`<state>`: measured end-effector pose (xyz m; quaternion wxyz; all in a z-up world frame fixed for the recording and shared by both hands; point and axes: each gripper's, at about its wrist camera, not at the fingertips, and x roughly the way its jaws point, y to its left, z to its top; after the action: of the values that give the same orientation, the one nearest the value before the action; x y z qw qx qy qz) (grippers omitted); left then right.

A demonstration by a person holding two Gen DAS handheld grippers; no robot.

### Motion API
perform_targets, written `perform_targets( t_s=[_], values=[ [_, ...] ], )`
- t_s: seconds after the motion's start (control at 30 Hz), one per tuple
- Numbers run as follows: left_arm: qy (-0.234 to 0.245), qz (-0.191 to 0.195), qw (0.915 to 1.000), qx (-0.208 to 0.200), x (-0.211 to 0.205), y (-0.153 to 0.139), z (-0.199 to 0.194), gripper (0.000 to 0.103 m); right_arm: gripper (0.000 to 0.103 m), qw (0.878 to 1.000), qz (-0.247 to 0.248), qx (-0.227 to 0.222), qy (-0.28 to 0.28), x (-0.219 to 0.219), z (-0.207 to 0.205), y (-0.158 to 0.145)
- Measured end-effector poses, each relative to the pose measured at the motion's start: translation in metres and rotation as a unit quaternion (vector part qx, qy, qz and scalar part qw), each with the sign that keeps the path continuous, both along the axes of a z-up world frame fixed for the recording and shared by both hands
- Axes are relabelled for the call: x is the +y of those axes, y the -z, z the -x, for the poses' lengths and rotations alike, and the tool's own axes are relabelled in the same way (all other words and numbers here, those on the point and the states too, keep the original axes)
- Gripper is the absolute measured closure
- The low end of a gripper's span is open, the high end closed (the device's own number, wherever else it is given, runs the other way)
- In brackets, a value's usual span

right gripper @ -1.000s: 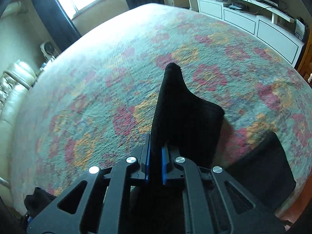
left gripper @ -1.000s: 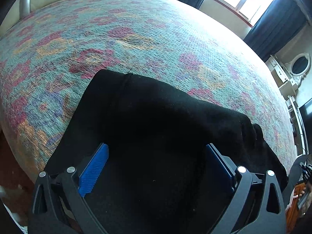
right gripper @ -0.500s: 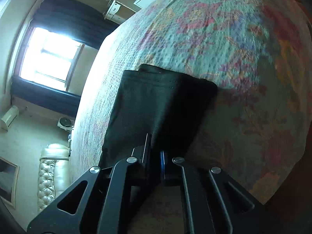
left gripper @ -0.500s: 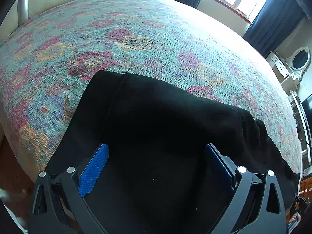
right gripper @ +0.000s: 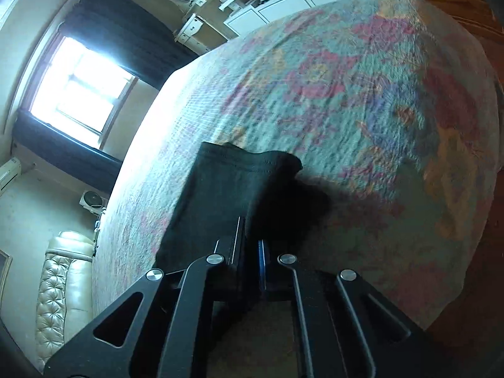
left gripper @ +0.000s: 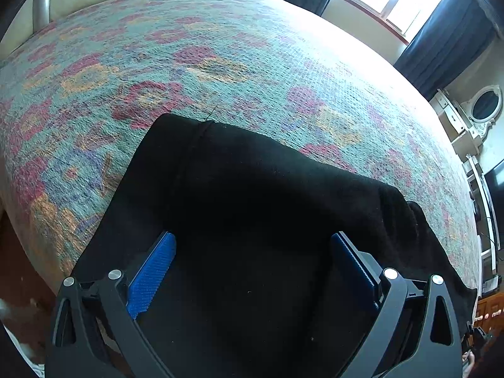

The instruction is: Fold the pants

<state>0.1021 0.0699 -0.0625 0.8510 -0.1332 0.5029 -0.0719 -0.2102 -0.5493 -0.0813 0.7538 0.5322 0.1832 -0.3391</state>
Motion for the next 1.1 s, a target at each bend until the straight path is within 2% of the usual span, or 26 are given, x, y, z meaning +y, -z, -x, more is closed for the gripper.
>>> perform_targets(
  t_s=[0.1,0.17,0.2,0.23,0.27,0.37,0.43,0.47,0.5,0.57,0.6,0.67,0.73,0.8,0.83,0.9,0.97,1.0,1.03,1.1],
  values=[
    [0.012,-0.005,0.9999,0.003,-0.001,0.0,0.0,0.006,0.096,1.0,0.009,-0.004,0.004,0.002,0.007,-0.003],
    [0.01,-0.003,0.9999,0.005,0.0,0.0,-0.001,0.006,0.092,1.0,0.014,0.0,0.027,0.0,0.017,-0.013],
    [0.007,0.0,1.0,0.006,0.001,0.0,-0.001,0.006,0.09,0.999,0.02,0.009,0.04,-0.003,0.022,-0.018],
    [0.003,0.005,1.0,0.006,0.002,0.0,-0.002,0.006,0.085,0.998,0.035,0.028,0.048,-0.004,0.024,-0.027],
    [-0.001,0.009,0.9999,0.007,0.003,-0.001,-0.002,0.006,0.084,0.996,0.058,0.056,0.045,-0.001,0.02,-0.037],
    [-0.012,0.026,0.9995,0.009,0.008,0.0,-0.003,0.006,0.079,0.986,0.135,0.096,-0.033,0.019,-0.022,-0.071],
    [-0.011,0.029,0.9995,0.01,0.008,0.0,-0.004,0.006,0.065,0.976,0.171,0.087,-0.107,0.042,-0.062,-0.088],
    [-0.008,0.027,0.9995,0.011,0.008,0.0,-0.005,0.006,0.06,0.969,0.173,0.073,-0.158,0.054,-0.086,-0.093],
    [-0.004,0.025,0.9996,0.012,0.008,0.0,-0.005,0.006,0.053,0.959,0.169,0.062,-0.22,0.067,-0.115,-0.094],
    [-0.005,0.033,0.9993,0.014,0.01,-0.001,-0.006,0.006,0.053,0.928,0.174,0.059,-0.323,0.102,-0.165,-0.092],
    [-0.009,0.042,0.999,0.013,0.013,-0.001,-0.006,0.006,0.053,0.908,0.178,0.064,-0.375,0.118,-0.189,-0.088],
    [-0.029,0.065,0.9974,0.009,0.021,-0.002,-0.006,0.006,0.053,0.858,0.2,0.091,-0.465,0.156,-0.236,-0.079],
    [-0.042,0.086,0.9954,0.01,0.027,-0.002,-0.006,0.006,0.053,0.816,0.213,0.114,-0.525,0.18,-0.268,-0.07],
    [-0.042,0.09,0.995,0.012,0.028,-0.001,-0.008,0.006,0.053,0.788,0.219,0.131,-0.561,0.198,-0.293,-0.067],
    [-0.038,0.084,0.9957,0.012,0.026,-0.001,-0.007,0.006,0.053,0.777,0.21,0.133,-0.578,0.203,-0.303,-0.063],
    [-0.03,0.067,0.9972,0.012,0.021,-0.001,-0.008,0.006,0.054,0.765,0.193,0.14,-0.598,0.206,-0.318,-0.057],
    [-0.022,0.047,0.9986,0.012,0.015,-0.001,-0.008,0.006,0.058,0.76,0.181,0.154,-0.605,0.206,-0.314,-0.044],
    [-0.018,0.039,0.999,0.012,0.012,0.0,-0.008,0.006,0.076,0.755,0.177,0.162,-0.61,0.206,-0.314,-0.039],
    [-0.014,0.03,0.9994,0.012,0.01,0.0,-0.009,0.006,0.088,0.751,0.181,0.179,-0.609,0.206,-0.313,-0.034],
    [-0.009,0.018,0.9997,0.011,0.006,0.0,-0.008,0.006,0.093,0.753,0.183,0.187,-0.603,0.205,-0.311,-0.03]
  ],
)
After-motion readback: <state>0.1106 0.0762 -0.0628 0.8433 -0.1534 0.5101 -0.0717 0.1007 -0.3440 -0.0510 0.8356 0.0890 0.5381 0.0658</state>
